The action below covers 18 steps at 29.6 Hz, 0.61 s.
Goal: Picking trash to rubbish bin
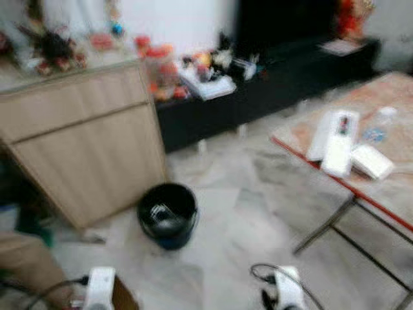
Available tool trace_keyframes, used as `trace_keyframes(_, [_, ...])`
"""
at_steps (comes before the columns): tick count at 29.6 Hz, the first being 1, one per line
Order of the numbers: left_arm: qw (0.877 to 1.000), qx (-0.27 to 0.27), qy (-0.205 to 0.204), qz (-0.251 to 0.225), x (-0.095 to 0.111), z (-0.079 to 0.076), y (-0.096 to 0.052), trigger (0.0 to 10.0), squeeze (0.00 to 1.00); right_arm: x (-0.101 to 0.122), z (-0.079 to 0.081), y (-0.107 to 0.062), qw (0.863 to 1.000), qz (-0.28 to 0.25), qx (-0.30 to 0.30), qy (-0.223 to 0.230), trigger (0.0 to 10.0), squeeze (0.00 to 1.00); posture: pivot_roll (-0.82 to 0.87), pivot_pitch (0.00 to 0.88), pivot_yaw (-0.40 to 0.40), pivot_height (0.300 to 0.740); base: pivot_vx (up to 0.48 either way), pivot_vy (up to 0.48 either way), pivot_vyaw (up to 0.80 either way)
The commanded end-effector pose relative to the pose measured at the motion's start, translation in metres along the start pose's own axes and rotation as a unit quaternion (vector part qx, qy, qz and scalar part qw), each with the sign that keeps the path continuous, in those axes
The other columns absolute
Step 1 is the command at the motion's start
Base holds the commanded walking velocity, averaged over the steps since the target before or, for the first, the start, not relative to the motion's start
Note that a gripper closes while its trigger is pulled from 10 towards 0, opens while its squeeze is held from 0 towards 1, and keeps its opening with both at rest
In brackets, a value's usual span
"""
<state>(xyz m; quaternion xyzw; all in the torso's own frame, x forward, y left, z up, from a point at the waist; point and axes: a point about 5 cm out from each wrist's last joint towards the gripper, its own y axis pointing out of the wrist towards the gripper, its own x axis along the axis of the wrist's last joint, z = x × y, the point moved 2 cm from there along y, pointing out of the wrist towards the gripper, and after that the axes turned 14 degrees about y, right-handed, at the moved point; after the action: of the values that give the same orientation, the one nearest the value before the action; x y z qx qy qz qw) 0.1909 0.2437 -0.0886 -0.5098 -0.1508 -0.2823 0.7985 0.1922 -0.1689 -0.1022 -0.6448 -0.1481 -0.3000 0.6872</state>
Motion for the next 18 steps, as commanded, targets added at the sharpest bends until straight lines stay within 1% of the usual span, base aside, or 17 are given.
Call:
trace_keyframes(1, [1.0, 0.011, 0.009, 0.009, -0.005, 0.011, 0.001, 10.0, 0.0, 0.004, 0.013, 0.002, 1.0, -0.007, 0.015, 0.009, 10.0, 0.0, -0.03, 0.012, 0.022, 0.74, 0.416, 0.0, 0.0])
trace_keyframes(12, [1.0, 0.011, 0.011, 0.004, -0.003, 0.01, 0.001, 10.0, 0.0, 0.005, 0.013, 0.002, 1.0, -0.01, 0.015, 0.014, 10.0, 0.0, -0.04, 0.008, 0.028, 0.74, 0.419, 0.0, 0.0])
trace_keyframes(18, [0.999, 0.023, 0.011, -0.024, 0.011, 0.016, 0.003, 10.0, 0.0, 0.006, 0.014, 0.002, 1.0, -0.012, 0.017, 0.016, 10.0, 0.0, -0.04, 0.0, 0.032, 0.74, 0.419, 0.0, 0.0])
